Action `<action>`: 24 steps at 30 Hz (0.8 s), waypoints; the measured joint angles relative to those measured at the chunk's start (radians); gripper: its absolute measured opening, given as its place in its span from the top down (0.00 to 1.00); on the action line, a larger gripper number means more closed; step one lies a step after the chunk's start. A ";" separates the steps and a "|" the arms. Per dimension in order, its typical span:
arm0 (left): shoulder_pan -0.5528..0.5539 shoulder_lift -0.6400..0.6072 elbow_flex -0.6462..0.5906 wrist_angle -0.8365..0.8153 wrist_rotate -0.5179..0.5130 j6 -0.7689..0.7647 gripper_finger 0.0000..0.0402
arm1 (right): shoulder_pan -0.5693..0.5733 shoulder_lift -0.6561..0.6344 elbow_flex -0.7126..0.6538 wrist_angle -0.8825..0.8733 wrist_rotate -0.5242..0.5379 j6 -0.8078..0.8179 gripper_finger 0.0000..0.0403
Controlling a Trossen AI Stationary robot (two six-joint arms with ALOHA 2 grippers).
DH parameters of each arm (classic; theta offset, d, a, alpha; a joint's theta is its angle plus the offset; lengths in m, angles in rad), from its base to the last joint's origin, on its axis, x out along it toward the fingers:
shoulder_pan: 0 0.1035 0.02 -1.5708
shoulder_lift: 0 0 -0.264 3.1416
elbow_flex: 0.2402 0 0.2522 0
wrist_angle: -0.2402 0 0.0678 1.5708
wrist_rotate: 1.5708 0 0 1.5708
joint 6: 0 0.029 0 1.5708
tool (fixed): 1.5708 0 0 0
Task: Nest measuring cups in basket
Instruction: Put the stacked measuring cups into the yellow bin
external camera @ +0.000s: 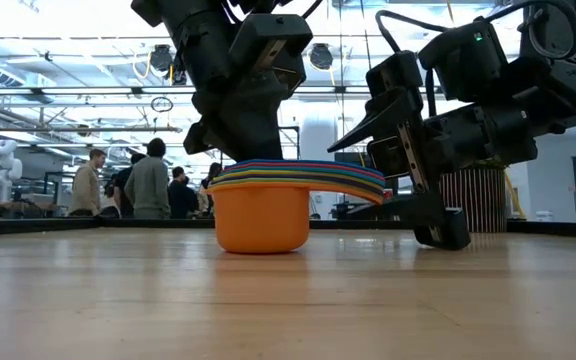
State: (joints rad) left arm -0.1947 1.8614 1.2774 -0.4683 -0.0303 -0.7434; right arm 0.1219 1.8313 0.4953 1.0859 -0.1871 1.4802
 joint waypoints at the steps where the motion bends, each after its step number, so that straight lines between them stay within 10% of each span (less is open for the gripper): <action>1: 0.000 0.000 0.000 0.000 0.000 -0.001 0.86 | 0.000 0.000 0.000 0.000 0.000 -0.001 0.36; 13: 0.000 -0.002 0.001 -0.003 0.022 -0.046 0.86 | 0.000 0.000 -0.001 0.003 -0.001 -0.043 0.66; 24: 0.004 -0.011 0.059 -0.106 0.092 -0.078 0.86 | 0.000 0.000 -0.001 0.048 0.002 -0.052 0.69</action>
State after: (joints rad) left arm -0.1904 1.8506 1.3361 -0.5747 0.0612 -0.8219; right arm 0.1219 1.8309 0.4946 1.1342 -0.1855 1.4281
